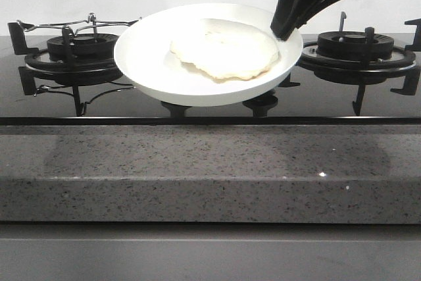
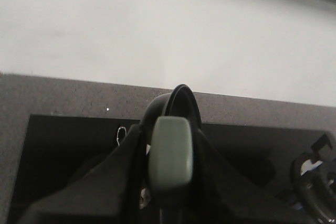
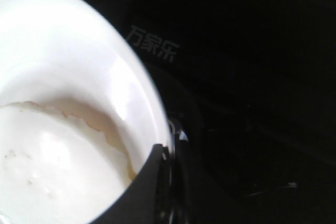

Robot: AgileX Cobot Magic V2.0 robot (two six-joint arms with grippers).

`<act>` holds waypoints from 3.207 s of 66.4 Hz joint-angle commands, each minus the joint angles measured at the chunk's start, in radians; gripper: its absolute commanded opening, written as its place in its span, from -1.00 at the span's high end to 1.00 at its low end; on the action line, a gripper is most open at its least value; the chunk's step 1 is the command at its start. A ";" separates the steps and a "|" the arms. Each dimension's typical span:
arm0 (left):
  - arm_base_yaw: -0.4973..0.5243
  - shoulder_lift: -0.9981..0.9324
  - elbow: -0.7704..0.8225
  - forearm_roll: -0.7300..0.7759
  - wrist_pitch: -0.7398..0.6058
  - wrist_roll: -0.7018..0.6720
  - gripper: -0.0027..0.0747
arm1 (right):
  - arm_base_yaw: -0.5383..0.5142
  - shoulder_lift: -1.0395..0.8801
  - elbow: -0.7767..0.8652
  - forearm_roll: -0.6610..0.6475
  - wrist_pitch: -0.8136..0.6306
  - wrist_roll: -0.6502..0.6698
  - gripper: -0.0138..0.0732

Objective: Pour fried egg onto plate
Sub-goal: 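Tilt the pan with the left gripper, sliding the egg onto the plate, then return the frying pan to its burner with the left gripper and release, then lower the plate with the egg between the knobs using the right gripper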

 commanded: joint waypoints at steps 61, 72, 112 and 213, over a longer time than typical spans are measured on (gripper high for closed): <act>0.207 0.512 -0.034 -0.696 0.467 -0.010 0.98 | 0.000 -0.047 -0.030 0.028 -0.047 -0.002 0.84; 0.207 0.512 -0.034 -0.687 0.471 -0.010 0.68 | 0.000 -0.047 -0.030 0.028 -0.047 -0.002 0.84; 0.341 0.485 -0.078 -0.607 0.565 -0.010 -0.56 | 0.000 -0.047 -0.030 0.028 -0.047 -0.002 0.84; -0.389 -0.682 0.390 0.988 0.468 -0.664 -0.42 | 0.000 -0.047 -0.030 0.028 -0.047 -0.002 0.84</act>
